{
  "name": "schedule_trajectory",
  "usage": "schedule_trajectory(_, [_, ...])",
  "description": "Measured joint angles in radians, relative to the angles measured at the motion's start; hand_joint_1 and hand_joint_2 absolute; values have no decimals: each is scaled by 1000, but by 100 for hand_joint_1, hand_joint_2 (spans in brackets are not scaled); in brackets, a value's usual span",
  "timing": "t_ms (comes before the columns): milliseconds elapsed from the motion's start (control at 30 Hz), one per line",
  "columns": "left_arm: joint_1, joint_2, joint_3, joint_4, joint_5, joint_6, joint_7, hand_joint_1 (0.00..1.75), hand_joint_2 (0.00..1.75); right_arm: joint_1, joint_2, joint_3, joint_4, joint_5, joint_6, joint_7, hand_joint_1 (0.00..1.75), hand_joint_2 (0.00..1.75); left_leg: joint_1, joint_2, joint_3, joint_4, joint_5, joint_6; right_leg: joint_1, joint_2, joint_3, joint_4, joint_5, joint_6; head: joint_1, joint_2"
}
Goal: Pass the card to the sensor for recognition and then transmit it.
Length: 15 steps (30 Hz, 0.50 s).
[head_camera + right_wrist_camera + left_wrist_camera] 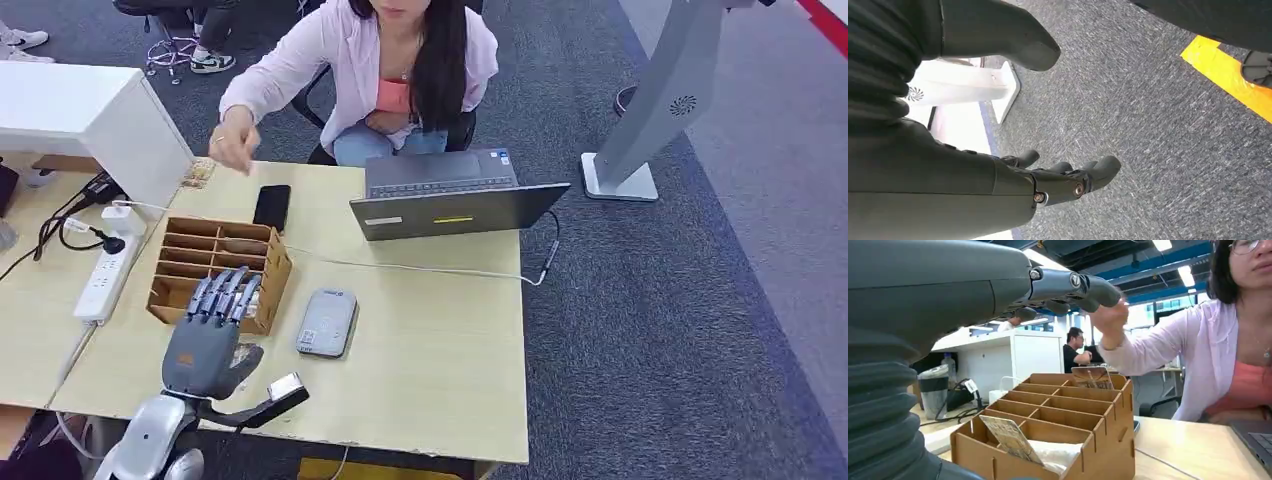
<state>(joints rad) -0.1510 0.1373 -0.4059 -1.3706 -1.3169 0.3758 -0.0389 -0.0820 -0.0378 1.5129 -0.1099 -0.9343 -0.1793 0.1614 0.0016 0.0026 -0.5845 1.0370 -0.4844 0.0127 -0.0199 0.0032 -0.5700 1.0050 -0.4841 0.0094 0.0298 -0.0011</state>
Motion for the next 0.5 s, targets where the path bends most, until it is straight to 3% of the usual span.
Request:
schedule_trajectory(267, [8, 0, 4, -2, -13, -4, 18, 0, 175, -1, 0, 2, 0, 1, 1, -3, 0, 175, 0, 0, 0, 0, 0, 0, 0, 0, 0, 0, 0, 0, 0, 0])
schedule_trajectory(500, [-62, 3, 75, 40, -23, -45, 67, 0, 175, -5, 0, 24, 0, 3, 13, -3, 0, 175, 0, 0, 0, 0, 1, 0, 0, 0, 0, 0, 0, 0, 0, 0])
